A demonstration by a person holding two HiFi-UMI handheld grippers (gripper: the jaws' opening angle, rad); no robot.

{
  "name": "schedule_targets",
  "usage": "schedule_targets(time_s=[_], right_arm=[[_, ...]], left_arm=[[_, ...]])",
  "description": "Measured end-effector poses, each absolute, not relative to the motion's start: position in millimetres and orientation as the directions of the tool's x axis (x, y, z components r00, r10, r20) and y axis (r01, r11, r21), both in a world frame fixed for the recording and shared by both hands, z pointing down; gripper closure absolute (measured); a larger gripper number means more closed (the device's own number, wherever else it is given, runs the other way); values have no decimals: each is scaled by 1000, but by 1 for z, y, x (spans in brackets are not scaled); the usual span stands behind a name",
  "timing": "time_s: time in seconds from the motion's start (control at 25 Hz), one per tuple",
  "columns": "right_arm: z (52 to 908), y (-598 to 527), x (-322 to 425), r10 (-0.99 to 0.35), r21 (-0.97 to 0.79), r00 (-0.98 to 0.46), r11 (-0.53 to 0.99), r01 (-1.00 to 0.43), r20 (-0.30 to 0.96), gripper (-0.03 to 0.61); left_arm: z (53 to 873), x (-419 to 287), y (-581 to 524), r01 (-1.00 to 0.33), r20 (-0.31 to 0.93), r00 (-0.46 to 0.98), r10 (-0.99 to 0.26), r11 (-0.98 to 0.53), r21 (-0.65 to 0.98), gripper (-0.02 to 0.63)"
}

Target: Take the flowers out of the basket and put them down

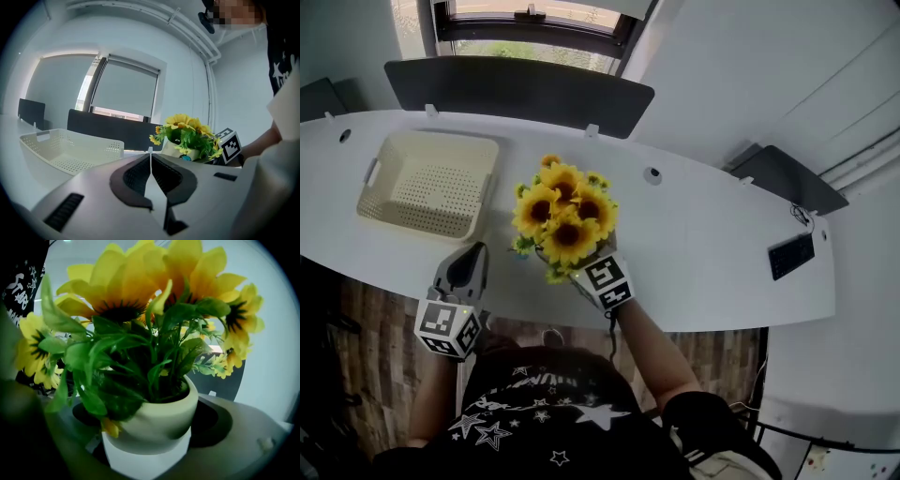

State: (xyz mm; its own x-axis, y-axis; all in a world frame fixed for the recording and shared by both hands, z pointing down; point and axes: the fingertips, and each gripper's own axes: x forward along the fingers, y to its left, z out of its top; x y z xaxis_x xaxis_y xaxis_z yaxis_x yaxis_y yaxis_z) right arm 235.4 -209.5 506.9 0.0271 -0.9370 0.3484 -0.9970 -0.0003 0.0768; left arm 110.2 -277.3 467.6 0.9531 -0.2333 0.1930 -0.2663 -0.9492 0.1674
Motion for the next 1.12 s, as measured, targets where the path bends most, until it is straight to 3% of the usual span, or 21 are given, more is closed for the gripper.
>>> schedule_targets(time_s=[1.12], right_arm=[[621,-143,250,-864,-53,-38,13,-998,503,58]], left_arm=[[527,124,-217,-344,327,905,-273,-920,185,597]])
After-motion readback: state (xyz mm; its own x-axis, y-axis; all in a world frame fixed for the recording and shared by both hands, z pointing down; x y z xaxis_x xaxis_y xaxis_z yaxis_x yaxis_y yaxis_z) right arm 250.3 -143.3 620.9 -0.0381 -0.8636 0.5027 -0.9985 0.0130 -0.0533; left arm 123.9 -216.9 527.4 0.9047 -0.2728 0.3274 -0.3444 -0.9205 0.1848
